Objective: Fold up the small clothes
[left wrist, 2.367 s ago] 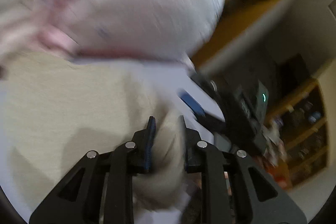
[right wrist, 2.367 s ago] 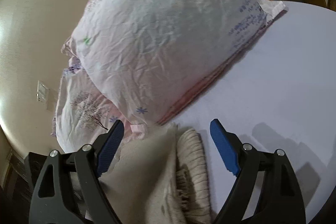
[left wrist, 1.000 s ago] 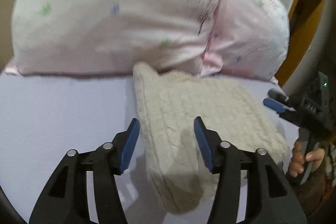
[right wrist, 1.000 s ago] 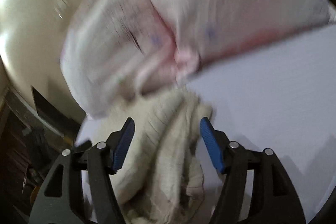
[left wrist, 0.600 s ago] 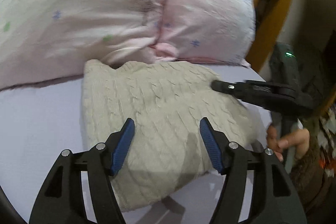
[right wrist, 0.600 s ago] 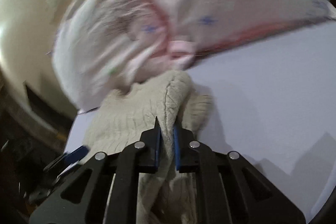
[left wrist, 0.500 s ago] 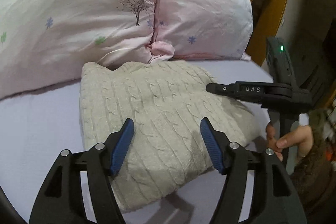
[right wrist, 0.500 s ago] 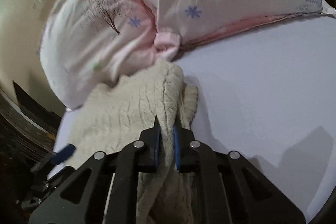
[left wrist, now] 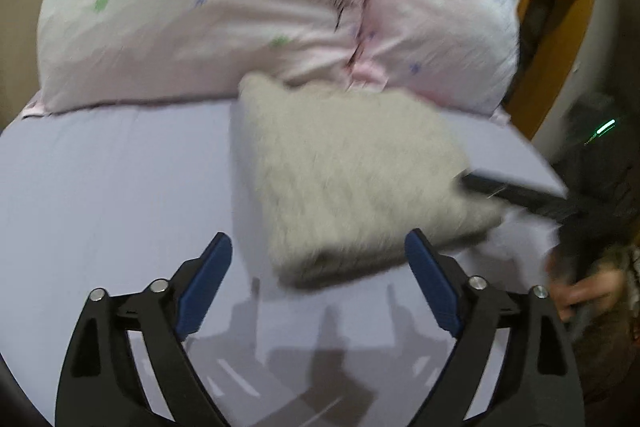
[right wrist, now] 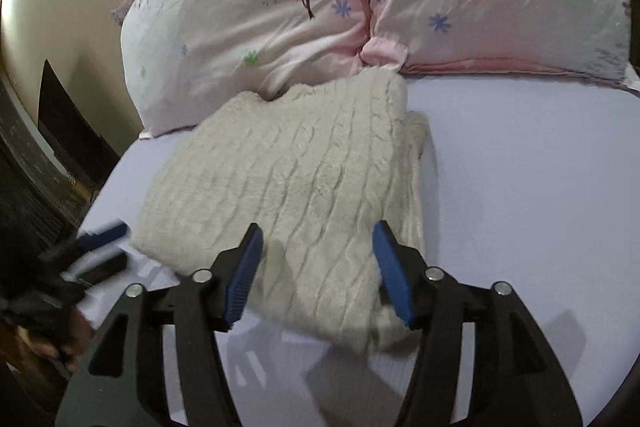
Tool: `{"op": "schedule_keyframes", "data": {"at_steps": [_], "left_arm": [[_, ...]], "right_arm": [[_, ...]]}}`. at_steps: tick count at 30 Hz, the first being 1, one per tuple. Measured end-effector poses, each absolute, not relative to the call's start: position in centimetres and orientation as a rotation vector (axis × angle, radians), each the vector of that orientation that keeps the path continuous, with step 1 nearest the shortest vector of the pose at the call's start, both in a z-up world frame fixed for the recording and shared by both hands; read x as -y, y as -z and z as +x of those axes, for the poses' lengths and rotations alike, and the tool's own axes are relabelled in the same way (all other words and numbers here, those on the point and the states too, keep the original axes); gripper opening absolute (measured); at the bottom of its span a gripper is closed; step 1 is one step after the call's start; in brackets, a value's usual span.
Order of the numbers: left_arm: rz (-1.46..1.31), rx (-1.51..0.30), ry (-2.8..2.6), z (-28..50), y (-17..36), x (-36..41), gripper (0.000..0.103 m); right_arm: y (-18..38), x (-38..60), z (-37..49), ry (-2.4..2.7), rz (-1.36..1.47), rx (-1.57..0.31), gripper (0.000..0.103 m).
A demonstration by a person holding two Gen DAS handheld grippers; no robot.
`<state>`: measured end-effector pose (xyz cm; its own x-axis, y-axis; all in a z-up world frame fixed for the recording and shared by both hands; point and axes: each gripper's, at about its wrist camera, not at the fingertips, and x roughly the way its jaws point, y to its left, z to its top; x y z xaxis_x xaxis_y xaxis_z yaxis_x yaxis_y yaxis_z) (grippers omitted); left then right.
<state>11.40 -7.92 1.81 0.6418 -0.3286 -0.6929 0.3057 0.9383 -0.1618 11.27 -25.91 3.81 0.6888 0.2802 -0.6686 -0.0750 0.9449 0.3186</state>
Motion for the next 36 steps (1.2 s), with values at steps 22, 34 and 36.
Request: {"op": "schedule_keyframes", "data": {"at_steps": [22,34,36], "left_arm": [[0.117,-0.93,0.17,11.6,2.3,9.1,0.102],[0.109,-0.931,0.157,11.6,2.3,8.8,0.102],[0.109,-0.931,0.156,11.6,2.3,8.8,0.102]], "right_arm": [[1.3,20.9,7.0,0.076,0.014,-0.954,0.101],[1.3,21.0,6.8,0.076,0.011,-0.956,0.101],[1.2,21.0,6.8,0.076,0.011,-0.956,0.101]]}}
